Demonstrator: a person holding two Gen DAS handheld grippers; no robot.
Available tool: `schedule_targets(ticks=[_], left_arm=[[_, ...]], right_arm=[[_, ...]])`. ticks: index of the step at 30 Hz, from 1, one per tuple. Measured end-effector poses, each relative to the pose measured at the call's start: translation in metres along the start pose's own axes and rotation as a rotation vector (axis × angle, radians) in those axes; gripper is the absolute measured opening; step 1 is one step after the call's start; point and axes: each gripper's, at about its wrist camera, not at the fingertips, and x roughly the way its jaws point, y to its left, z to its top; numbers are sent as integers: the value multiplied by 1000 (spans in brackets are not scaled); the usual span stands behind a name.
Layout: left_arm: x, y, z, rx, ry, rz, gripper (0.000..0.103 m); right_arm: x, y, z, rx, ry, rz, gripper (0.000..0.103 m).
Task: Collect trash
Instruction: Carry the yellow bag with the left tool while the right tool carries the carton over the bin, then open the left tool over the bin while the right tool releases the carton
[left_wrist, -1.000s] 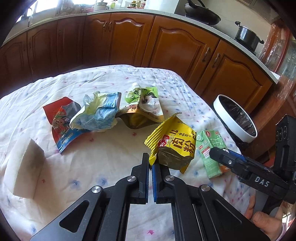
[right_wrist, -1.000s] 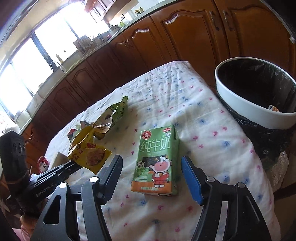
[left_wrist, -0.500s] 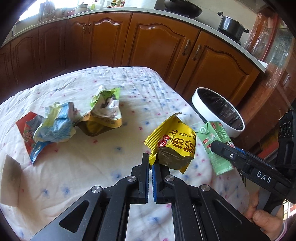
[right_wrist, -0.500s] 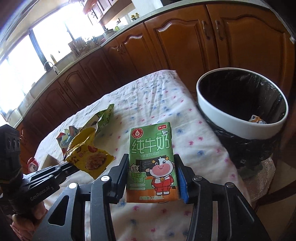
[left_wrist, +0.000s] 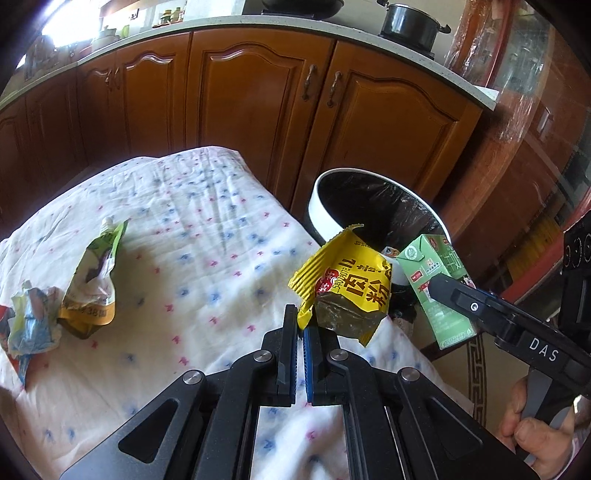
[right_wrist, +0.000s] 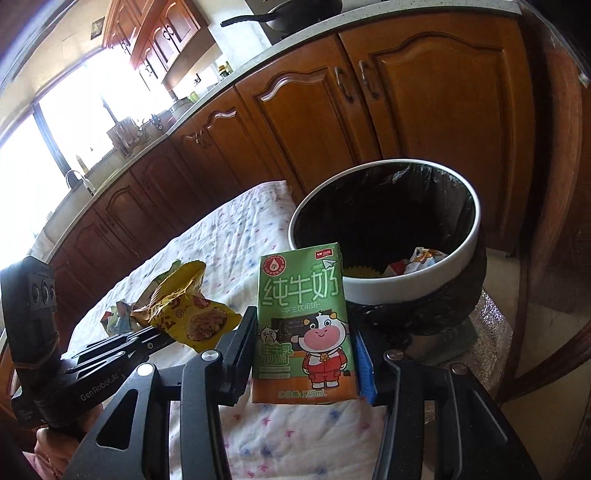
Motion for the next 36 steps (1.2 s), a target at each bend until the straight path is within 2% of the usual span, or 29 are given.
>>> schedule_targets(ticks=[10, 19, 25, 36], left_arm=[[29, -28, 29, 66, 10, 0, 2], [53, -48, 68, 134, 34, 2, 2], [80, -57, 91, 162, 59, 37, 2], [125, -73, 107, 194, 138, 70, 2]], right_arm=[[-4, -25, 26, 21, -38, -19, 47], [4, -43, 57, 27, -47, -40, 47], [14, -51, 70, 28, -34, -62, 47], [39, -65, 79, 38, 22, -84, 47]])
